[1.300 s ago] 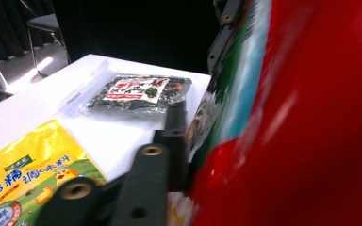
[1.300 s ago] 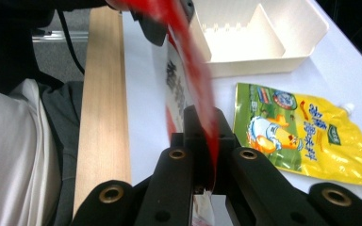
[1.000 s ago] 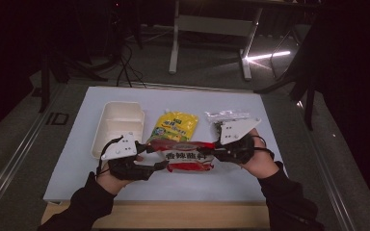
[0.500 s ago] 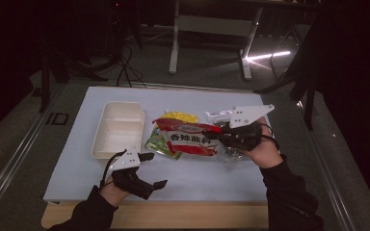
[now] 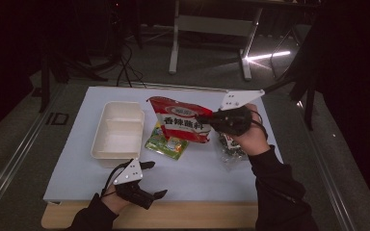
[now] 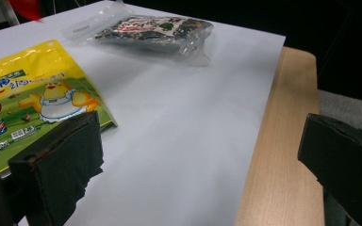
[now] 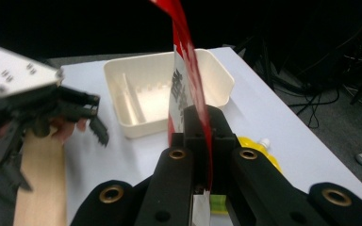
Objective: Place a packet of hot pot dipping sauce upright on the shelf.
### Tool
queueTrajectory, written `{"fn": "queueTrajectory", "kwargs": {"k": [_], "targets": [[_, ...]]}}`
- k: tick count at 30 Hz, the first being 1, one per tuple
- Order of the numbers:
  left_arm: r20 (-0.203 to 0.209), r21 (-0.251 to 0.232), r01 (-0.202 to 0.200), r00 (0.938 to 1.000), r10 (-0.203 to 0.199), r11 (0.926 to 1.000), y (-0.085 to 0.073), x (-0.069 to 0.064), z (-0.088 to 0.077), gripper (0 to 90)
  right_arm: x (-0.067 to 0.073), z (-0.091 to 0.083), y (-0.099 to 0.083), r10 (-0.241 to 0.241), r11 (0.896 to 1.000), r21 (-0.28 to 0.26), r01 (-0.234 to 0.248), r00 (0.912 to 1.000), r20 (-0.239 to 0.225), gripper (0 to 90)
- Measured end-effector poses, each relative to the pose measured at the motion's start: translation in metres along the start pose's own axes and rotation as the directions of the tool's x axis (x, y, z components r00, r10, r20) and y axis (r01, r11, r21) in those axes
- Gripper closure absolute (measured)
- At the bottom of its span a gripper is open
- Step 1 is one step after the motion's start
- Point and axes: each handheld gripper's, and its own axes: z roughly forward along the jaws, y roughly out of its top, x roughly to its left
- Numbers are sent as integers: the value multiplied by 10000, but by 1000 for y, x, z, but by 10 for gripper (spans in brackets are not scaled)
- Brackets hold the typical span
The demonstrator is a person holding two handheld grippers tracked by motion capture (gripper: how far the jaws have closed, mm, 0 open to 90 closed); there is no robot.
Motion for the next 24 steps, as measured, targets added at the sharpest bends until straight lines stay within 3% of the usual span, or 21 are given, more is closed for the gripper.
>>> {"fn": "queueTrajectory", "kwargs": {"k": [3, 24], "targets": [[-67, 123, -168, 9998, 169, 9998, -3, -1, 2, 16, -3, 11, 3, 41, 10000, -27, -41, 10000, -8, 899], [-22, 199, 0, 10000, 0, 9998, -14, -4, -1, 16, -20, 92, 25, 322, 9988, -349, -331, 9991, -265, 900]]}}
